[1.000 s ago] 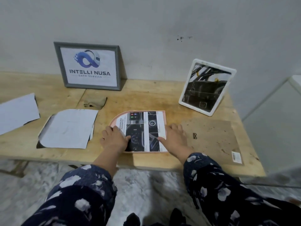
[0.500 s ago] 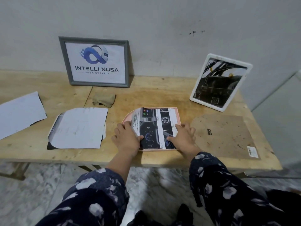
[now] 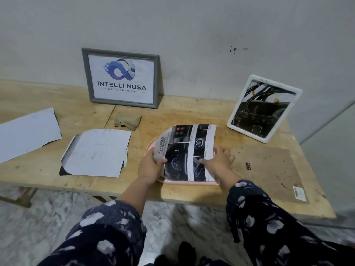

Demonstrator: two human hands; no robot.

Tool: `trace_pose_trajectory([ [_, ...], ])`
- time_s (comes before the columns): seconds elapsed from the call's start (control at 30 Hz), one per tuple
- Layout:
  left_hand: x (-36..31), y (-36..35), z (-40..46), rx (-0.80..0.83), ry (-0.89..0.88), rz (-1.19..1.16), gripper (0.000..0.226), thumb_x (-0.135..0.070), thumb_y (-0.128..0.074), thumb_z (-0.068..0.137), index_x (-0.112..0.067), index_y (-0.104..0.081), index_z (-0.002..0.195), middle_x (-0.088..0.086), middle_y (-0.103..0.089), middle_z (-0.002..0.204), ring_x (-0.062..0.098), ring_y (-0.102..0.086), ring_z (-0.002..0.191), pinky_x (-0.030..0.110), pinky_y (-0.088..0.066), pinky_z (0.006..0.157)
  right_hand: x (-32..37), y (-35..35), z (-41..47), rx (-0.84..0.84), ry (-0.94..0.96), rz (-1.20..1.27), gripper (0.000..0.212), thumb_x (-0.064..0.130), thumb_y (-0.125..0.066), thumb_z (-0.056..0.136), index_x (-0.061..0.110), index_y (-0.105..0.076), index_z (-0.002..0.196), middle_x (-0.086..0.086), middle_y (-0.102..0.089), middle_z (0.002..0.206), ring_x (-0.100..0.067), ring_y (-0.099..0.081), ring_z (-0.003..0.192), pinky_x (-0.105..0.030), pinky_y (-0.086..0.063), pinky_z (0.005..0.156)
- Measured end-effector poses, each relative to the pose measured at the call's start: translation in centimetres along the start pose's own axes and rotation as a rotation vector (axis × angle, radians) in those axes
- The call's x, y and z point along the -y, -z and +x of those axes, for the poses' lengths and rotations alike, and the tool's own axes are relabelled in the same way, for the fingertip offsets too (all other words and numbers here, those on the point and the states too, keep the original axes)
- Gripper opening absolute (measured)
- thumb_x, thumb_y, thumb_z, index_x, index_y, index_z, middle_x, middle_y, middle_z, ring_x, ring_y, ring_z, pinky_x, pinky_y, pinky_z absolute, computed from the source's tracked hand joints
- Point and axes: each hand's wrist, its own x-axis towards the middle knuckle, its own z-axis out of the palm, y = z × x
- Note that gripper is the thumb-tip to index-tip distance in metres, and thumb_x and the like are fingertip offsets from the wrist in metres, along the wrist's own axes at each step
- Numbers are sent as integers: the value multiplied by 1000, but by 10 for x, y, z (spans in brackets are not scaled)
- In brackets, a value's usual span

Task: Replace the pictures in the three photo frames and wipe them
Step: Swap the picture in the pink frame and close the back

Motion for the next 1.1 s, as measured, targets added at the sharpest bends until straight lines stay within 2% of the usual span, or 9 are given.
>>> trace_pose_trajectory([
  [0.1, -6, 13, 7, -77, 52, -74, 44, -14, -70, 85, -11, -50, 125, 7, -60, 123, 26, -58, 111, 30, -53, 80, 16, 13, 11, -18, 44, 226, 26, 31, -63, 90, 26, -59, 115, 3, -60, 119, -17, -52, 104, -36, -44, 94],
  [0.2, -10, 27, 8, -177, 99, -107, 50, -15, -70, 86, -12, -44, 128, 9, -54, 132, 28, -53, 121, 39, -51, 93, 43, 17, 18, 60, 125, 378, 20, 18, -63, 91, 14, -63, 111, 1, -63, 100, -14, -57, 90, -25, -43, 81],
  [0.3, -6, 52, 3, -322, 124, -125, 50, -14, -70, 86, -7, -42, 128, 13, -54, 133, 29, -52, 121, 30, -45, 85, 74, -2, 19, 141, 167, 390, 16, 18, -64, 90, 12, -62, 105, 2, -65, 100, -17, -61, 94, -32, -50, 89],
  [0.4, 9, 91, -1, -451, 172, -106, 52, -15, -72, 85, -4, -43, 126, 15, -56, 129, 30, -54, 116, 28, -42, 79, 114, -30, 11, 218, 224, 358, 5, 18, -62, 90, 20, -59, 93, 3, -65, 98, -18, -63, 93, -36, -52, 88],
  [0.53, 41, 147, -3, -573, 216, -138, 56, -13, -74, 83, -5, -42, 128, 15, -56, 129, 30, -54, 115, 31, -43, 84, 172, -73, -5, 290, 310, 317, 6, 16, -61, 88, 19, -64, 93, 1, -67, 93, -19, -64, 88, -32, -53, 79],
  [0.63, 69, 195, -2, -666, 251, -137, 56, -11, -74, 82, -5, -41, 128, 15, -57, 128, 31, -55, 115, 30, -43, 81, 221, -115, -20, 355, 407, 237, 9, 18, -61, 88, 17, -65, 96, 0, -65, 94, -18, -60, 86, -26, -44, 73],
  [0.87, 134, 311, 25, -752, 303, -136, 65, -8, -70, 85, -12, -29, 135, 14, -55, 119, 26, -56, 102, 31, -43, 82, 327, -213, -54, 414, 498, 208, 5, 16, -62, 87, 18, -62, 92, 1, -62, 87, -18, -57, 83, -24, -39, 71],
  [1.0, 168, 370, 53, -731, 333, -89, 65, -9, -70, 85, -13, -31, 137, 9, -53, 117, 24, -54, 107, 30, -41, 87, 382, -270, -60, 446, 508, 198, 15, 13, -59, 88, 19, -63, 101, -2, -67, 99, -18, -60, 88, -23, -40, 73],
  [1.1, 192, 404, 75, -709, 370, -41, 64, -11, -71, 85, -11, -35, 138, 10, -50, 131, 24, -50, 119, 28, -37, 92, 415, -306, -59, 462, 483, 213, 28, 9, -57, 89, 15, -63, 116, -6, -68, 111, -19, -62, 93, -22, -41, 73],
])
